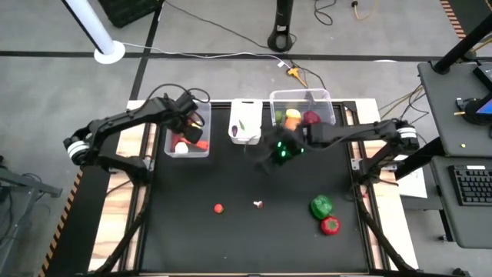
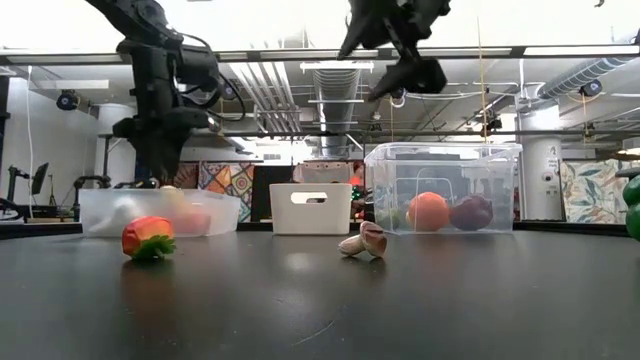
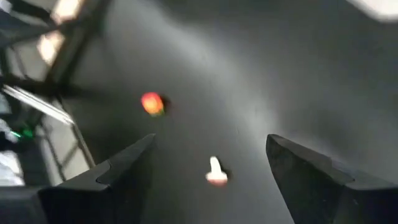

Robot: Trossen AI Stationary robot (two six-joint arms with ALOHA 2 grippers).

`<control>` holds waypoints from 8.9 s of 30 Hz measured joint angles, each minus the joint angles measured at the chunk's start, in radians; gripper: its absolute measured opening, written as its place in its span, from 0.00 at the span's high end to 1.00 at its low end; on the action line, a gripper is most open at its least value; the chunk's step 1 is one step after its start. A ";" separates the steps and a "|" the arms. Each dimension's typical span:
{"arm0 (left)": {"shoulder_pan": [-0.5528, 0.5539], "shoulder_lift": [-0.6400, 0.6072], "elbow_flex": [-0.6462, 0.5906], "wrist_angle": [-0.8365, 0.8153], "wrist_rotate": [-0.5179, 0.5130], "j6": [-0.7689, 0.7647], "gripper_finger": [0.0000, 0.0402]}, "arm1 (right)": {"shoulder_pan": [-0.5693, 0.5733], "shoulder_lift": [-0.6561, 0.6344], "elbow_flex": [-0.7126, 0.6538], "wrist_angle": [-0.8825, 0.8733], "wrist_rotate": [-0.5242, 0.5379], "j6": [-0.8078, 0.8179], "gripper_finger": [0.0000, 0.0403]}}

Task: Sort produce into baskets
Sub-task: Put the brown mushroom into the white bin, then put the orange tomato into the right transparent bin, then put the green bell pepper into the left transparent bin

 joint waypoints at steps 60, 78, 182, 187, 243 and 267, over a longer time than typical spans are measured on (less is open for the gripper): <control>-0.821 -0.278 0.010 0.464 -0.265 -0.401 0.49 | 0.271 0.415 0.000 0.083 0.151 0.086 0.82; -0.959 -0.151 -0.022 0.245 0.034 -0.454 0.49 | -0.160 0.348 0.413 -0.102 0.155 -0.303 0.87; -1.060 -0.205 0.194 0.389 -0.189 -0.277 0.90 | 0.210 -0.004 0.592 -0.664 0.701 -0.346 0.43; -1.047 -0.269 0.194 0.380 -0.199 -0.186 0.90 | 0.167 -0.112 0.560 -0.610 0.666 -0.312 0.43; -0.256 0.798 0.821 0.765 0.477 0.285 0.90 | 0.171 -0.333 0.104 -0.238 0.698 0.000 0.43; -0.250 0.931 1.290 0.098 0.443 0.452 0.46 | 0.195 -0.353 0.104 -0.497 0.523 0.263 0.43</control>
